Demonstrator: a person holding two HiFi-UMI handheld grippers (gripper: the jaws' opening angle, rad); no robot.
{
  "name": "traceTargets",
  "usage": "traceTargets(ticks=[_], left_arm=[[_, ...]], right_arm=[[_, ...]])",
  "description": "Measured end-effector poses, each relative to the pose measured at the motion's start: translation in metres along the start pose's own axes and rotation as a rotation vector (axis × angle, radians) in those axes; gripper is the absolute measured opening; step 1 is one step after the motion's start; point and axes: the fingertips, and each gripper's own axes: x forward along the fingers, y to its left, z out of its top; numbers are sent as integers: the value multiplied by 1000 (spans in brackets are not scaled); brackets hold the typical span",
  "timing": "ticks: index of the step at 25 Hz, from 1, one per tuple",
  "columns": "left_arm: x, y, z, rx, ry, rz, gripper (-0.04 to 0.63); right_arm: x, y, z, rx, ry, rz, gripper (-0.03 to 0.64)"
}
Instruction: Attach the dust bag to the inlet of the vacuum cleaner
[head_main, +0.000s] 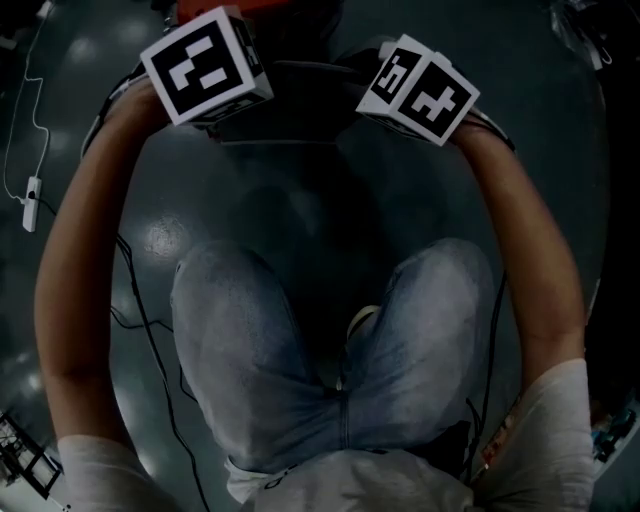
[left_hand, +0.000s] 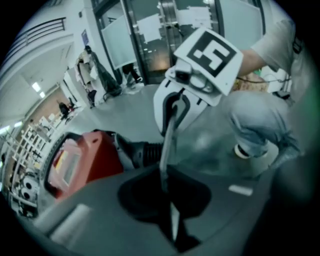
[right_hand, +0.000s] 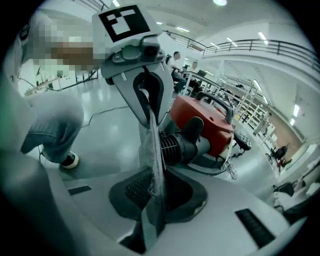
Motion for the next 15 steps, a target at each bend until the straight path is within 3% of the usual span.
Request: traceTargets(ticks=[5, 7, 12, 15], left_arm=[[7, -2, -9, -145, -112, -37, 20], [7, -2, -8, -121, -105, -20, 20], [1, 13, -3, 63, 41, 55, 26], [1, 10, 2, 46, 22, 21, 26]], right_arm=[[-1, -6, 6, -174, 102, -29, 48], [-1, -6, 5, -146, 88, -22, 48], [3, 0, -2, 64, -28, 13, 46], [4, -1, -2, 58, -18, 3, 46]])
